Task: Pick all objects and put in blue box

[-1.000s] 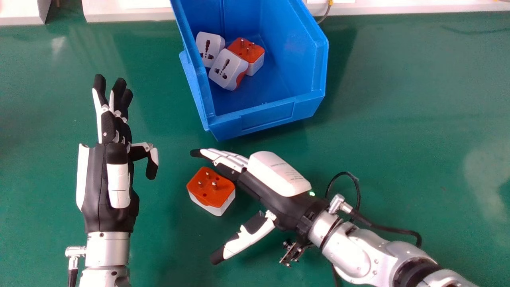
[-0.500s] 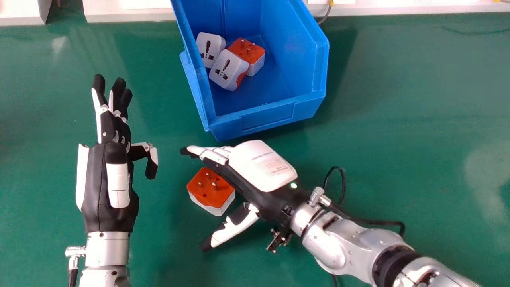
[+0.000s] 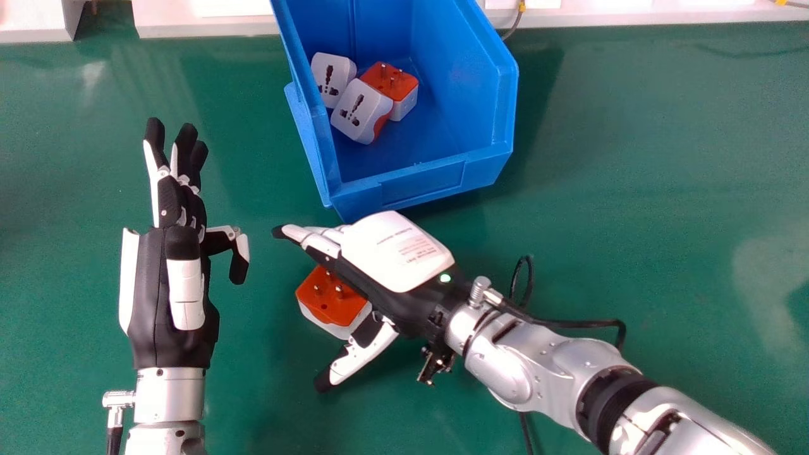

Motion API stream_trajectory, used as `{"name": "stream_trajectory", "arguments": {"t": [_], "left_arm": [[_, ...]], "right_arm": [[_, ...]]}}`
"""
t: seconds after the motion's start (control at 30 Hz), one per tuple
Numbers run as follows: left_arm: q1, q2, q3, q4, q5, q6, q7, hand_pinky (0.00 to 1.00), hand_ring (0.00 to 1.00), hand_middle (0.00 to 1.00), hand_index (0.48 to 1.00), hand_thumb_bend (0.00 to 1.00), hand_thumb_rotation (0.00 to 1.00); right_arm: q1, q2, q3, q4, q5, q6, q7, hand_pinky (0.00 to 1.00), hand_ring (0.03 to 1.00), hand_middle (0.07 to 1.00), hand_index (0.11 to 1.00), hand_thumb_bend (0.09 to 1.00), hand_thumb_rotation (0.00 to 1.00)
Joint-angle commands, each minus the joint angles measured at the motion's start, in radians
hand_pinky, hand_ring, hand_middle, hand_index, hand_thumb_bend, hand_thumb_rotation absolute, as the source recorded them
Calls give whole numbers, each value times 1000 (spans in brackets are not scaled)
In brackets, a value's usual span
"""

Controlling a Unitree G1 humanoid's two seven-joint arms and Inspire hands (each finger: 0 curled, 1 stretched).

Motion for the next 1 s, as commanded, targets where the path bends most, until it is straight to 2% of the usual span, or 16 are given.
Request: {"name": "stream_trajectory", "arguments": {"t": [0.0, 0.07, 0.13, 0.2, 0.23, 0.27, 0.3, 0.47, 0.53, 0.57, 0.6, 0.63, 0.67, 0.77, 0.83, 0.97], "left_arm": [[-10, 5, -2, -14, -6, -6, -6, 0, 1000, 1000, 950, 1000, 1000], [-9, 5, -1, -14, -6, -6, -7, 0, 1000, 1000, 950, 1000, 1000], [-11, 3, -1, -11, -4, -8, -6, 0, 1000, 1000, 950, 1000, 1000], [-11, 3, 0, -10, -3, -8, -5, 0, 1000, 1000, 950, 1000, 1000], [-11, 2, -1, -10, -1, -9, -3, 0, 1000, 1000, 950, 1000, 1000], [-11, 1, -1, -10, 1, -9, -2, 0, 1000, 1000, 950, 1000, 1000], [-11, 1, -1, -9, 2, -8, -1, 0, 1000, 1000, 951, 1000, 1000], [-12, 1, -2, -7, 4, -6, 1, 0, 1000, 1000, 951, 1000, 1000], [-11, 2, -2, -8, 3, -5, 0, 0, 1000, 1000, 951, 1000, 1000], [-11, 2, -2, -10, 2, -4, 0, 0, 1000, 1000, 952, 1000, 1000], [-11, 2, -2, -10, 3, -4, 0, 0, 1000, 1000, 952, 1000, 1000], [-10, 2, -2, -11, 2, -4, 0, 0, 1000, 1000, 952, 1000, 1000], [-10, 1, -3, -12, 3, -4, 1, 0, 1000, 1000, 952, 1000, 1000], [-9, 2, -2, -13, 0, -2, -1, 0, 1000, 1000, 954, 1000, 1000], [-9, 2, -3, -14, -1, -1, -2, 0, 1000, 1000, 955, 1000, 1000], [-12, 3, -2, -12, -1, 2, -2, 0, 1000, 1000, 955, 1000, 1000]], "right_arm": [[25, -7, 21, 20, -16, 21, 52, 635, 805, 875, 916, 1000, 415], [28, -6, 14, 17, -2, 12, 51, 603, 794, 866, 902, 1000, 384], [37, -4, 1, 13, 16, -5, 34, 541, 752, 831, 860, 1000, 286], [42, -5, -3, 11, 23, -15, 19, 541, 752, 831, 860, 1000, 286], [44, -8, -4, 10, 23, -25, 4, 515, 717, 801, 828, 998, 229], [45, -12, -6, 10, 25, -35, -4, 515, 717, 801, 828, 998, 229], [45, -15, -6, 11, 23, -40, -12, 494, 680, 766, 794, 991, 183], [43, -23, -9, 9, 31, -65, -22, 467, 616, 701, 725, 959, 117], [40, -26, -8, 7, 34, -78, -24, 467, 616, 701, 725, 959, 117], [39, -27, -9, 8, 36, -83, -20, 461, 587, 657, 678, 873, 93], [37, -27, -9, 8, 37, -87, -16, 461, 587, 657, 678, 873, 93], [36, -27, -9, 9, 37, -90, -14, 453, 560, 622, 640, 804, 74], [36, -28, -8, 9, 37, -94, -13, 453, 560, 622, 640, 804, 74], [33, -29, -9, 8, 39, -105, -10, 432, 503, 553, 567, 670, 38], [33, -31, -9, 6, 38, -110, -13, 423, 481, 527, 539, 619, 24], [29, -35, -13, 1, 42, -123, -10, 412, 464, 510, 522, 587, 15]]}}
